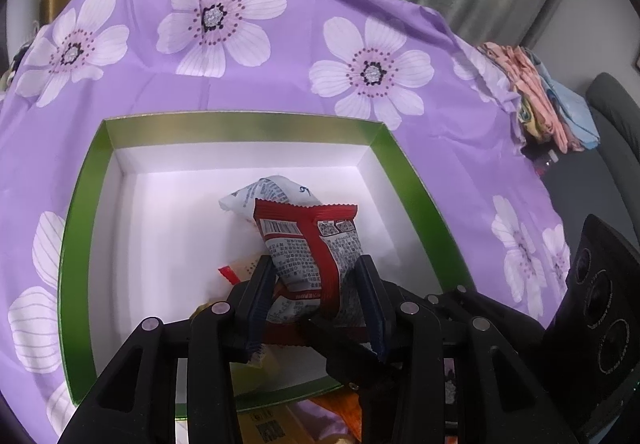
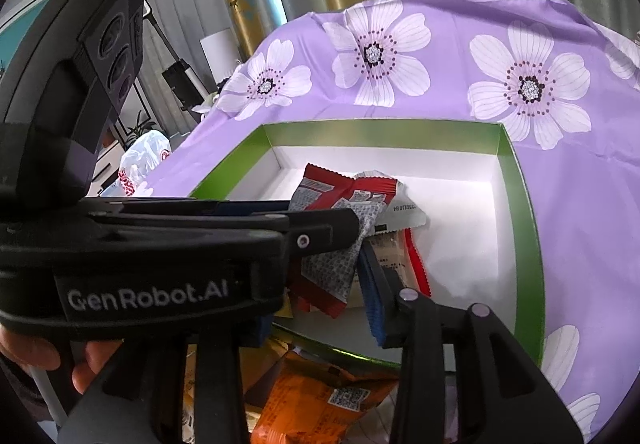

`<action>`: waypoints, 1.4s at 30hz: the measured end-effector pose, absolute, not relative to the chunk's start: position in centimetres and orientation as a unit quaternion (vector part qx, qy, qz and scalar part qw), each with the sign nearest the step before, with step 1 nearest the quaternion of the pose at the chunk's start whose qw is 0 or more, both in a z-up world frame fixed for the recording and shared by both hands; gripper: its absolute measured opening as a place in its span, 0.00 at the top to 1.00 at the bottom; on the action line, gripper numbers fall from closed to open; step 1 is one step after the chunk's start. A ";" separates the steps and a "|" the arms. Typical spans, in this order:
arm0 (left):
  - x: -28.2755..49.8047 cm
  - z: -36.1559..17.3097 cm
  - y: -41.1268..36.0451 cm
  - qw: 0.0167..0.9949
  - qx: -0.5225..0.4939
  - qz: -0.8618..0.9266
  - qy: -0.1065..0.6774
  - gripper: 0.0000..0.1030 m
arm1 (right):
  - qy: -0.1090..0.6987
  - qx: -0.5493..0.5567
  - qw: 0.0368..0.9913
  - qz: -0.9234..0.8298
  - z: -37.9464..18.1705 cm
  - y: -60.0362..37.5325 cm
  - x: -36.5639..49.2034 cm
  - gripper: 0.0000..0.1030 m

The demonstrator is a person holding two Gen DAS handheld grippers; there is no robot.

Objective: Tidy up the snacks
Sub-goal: 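Lower the red-and-white packet into the box and open the left gripper, then move the left tool back to the packets beside the box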

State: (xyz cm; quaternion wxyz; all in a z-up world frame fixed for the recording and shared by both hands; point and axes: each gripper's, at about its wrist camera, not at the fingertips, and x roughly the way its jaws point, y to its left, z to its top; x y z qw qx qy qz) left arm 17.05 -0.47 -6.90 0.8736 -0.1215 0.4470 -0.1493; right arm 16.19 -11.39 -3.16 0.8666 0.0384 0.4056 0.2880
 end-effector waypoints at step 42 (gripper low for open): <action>4.3 -0.7 3.3 0.909 -0.117 -0.114 0.384 0.03 | 0.347 0.013 0.920 0.182 5.4 -14.9 5.3 0.01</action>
